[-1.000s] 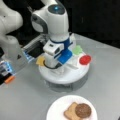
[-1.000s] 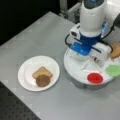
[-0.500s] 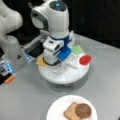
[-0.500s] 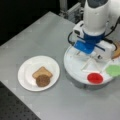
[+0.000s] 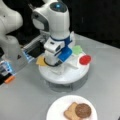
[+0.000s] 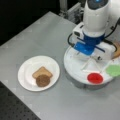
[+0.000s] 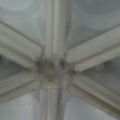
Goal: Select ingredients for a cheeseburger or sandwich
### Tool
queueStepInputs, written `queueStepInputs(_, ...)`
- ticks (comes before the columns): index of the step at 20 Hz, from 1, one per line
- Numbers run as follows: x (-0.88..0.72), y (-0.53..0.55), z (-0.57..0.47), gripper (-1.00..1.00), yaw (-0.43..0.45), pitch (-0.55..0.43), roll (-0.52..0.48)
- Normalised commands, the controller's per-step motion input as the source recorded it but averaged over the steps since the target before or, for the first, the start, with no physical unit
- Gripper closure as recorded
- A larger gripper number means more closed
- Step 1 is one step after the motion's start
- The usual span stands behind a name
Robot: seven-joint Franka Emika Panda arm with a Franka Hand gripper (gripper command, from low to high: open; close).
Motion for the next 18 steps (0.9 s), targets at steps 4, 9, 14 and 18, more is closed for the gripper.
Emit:
queueStepInputs(4,-0.04,0.03,-0.07,-1.00,0.095,-0.078,0.016)
queueStepInputs(9,-0.06,0.05,-0.09,-1.00,0.077,-0.087,0.028)
queueStepInputs(14,-0.07,0.06,-0.14,-1.00,0.069,-0.110,0.031)
queueStepInputs(18,-0.07,0.06,-0.14,-1.00,0.068,-0.124,0.022)
